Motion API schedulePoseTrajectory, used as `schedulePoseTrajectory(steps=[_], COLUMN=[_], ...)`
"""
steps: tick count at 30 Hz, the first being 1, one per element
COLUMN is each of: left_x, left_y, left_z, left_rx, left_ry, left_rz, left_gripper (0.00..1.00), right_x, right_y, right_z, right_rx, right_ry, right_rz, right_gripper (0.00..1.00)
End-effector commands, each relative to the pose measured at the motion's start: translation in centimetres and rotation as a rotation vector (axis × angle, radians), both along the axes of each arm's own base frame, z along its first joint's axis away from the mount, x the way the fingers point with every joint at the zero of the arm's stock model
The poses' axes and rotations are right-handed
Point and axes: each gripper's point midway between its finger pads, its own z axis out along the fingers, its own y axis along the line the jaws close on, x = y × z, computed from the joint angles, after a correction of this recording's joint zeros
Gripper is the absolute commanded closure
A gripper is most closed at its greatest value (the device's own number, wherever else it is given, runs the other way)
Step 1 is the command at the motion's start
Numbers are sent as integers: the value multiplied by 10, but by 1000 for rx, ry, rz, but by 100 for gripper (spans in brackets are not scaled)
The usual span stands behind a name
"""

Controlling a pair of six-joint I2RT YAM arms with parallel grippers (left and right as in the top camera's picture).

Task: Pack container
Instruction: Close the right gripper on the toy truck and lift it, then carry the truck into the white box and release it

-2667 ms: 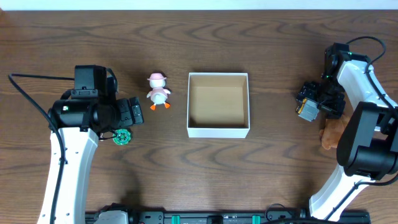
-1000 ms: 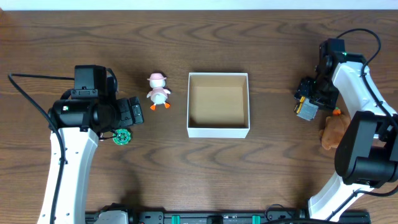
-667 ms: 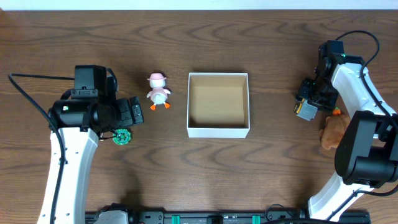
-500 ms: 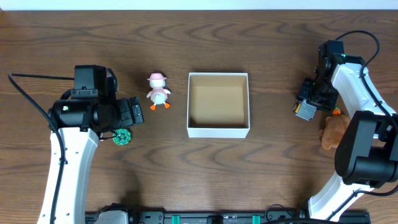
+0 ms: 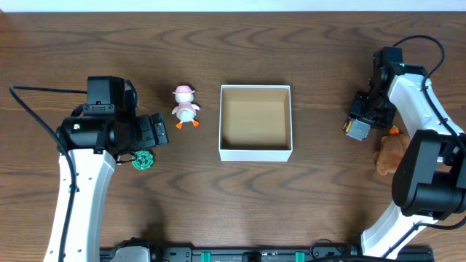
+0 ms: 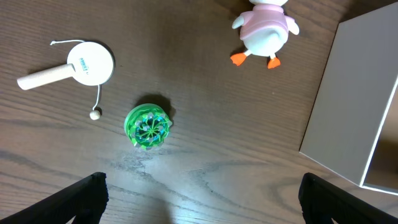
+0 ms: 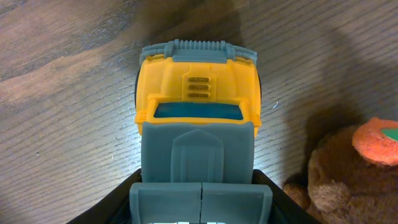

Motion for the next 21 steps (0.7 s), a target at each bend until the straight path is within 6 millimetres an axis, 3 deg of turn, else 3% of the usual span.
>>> schedulePoseTrajectory(steps=[1,5,10,13,16,21], left_x=[3,3,3,3,3,3], left_y=[2,2,2,2,2,2], left_z=[5,5,5,5,5,5], left_rx=[1,1,1,1,1,1], left_ry=[-16,-16,-16,-16,-15,-16], left_rz=[7,7,7,7,7,7], left_gripper=[2,2,2,2,2,2], right_x=[3,12,28,29,23,9], right_y=[2,8,33,69,115,190], right_z=[8,29,91,131,157,160], right_rx=[-15,-24,-71,-63,-35,47], right_ry=[-27,-93,-270,-399,-484,-515], right_rz=[24,59,191,283,382,462], right_gripper=[96,99,99,99,99,99])
